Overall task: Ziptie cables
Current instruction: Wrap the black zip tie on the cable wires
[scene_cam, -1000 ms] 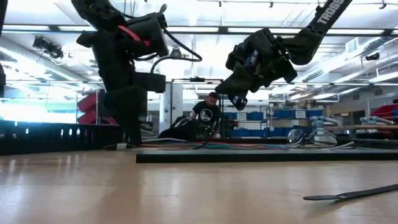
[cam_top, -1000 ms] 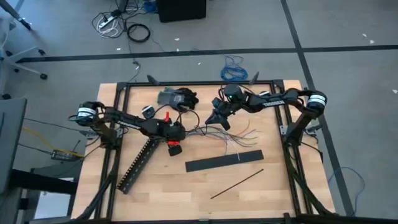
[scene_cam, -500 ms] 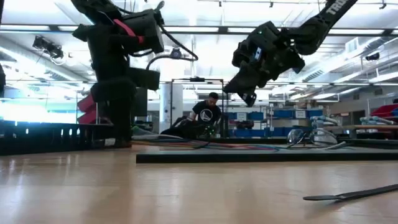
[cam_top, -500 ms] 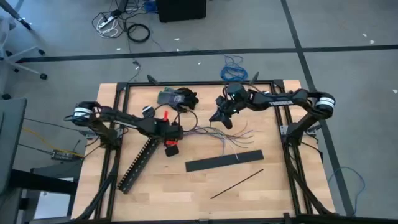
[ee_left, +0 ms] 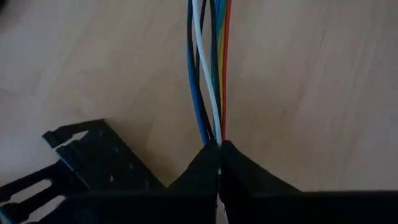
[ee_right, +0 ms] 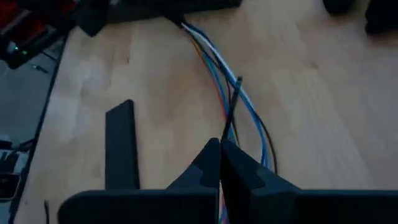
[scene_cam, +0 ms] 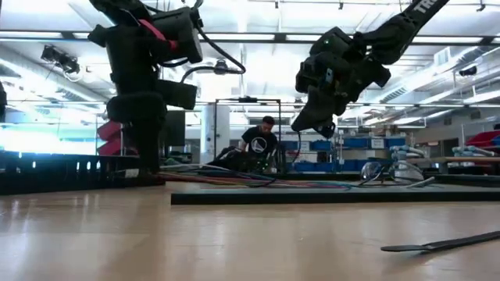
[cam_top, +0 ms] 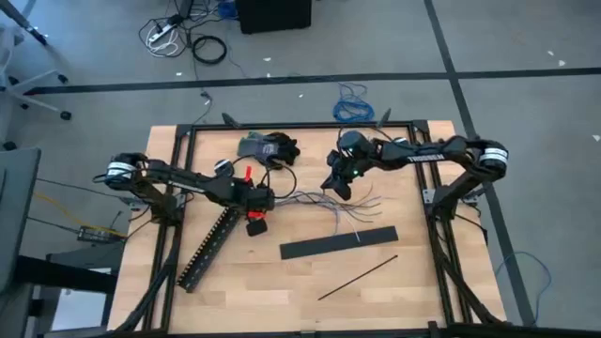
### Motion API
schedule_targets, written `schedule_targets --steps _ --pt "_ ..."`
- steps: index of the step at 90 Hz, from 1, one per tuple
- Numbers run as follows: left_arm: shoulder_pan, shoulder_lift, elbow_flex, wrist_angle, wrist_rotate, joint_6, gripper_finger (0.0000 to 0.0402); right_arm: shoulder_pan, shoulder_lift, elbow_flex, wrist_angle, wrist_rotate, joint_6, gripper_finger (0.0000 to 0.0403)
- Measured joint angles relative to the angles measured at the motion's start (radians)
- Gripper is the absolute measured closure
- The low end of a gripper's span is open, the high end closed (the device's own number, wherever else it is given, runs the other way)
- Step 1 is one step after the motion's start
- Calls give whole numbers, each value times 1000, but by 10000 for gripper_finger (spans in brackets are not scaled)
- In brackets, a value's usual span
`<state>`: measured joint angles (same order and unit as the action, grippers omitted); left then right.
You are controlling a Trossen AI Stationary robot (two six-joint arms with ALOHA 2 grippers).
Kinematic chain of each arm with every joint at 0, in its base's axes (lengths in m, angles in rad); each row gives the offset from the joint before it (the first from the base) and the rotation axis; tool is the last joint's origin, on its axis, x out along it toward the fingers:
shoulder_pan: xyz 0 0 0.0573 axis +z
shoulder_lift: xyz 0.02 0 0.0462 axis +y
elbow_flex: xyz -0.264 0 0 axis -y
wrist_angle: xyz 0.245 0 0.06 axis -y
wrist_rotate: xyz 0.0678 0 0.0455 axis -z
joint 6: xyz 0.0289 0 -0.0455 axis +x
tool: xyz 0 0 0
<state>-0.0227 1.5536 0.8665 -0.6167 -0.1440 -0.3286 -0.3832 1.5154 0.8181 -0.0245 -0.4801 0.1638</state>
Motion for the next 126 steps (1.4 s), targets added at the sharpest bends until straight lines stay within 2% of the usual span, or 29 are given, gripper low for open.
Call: schedule_targets --steps 30,64,101,126 --pt "0 -1 -1 -21 7 0 401 24 -128 -14 -113 52 0 403" --pt "0 -1 -1 -26 19 4 401 48 -190 -94 -124 101 45 403" --pt "0 -1 -1 -25 19 4 401 50 -283 -97 -239 137 44 402" --pt "0 -1 -2 -15 39 8 401 70 -289 -97 -270 148 45 402"
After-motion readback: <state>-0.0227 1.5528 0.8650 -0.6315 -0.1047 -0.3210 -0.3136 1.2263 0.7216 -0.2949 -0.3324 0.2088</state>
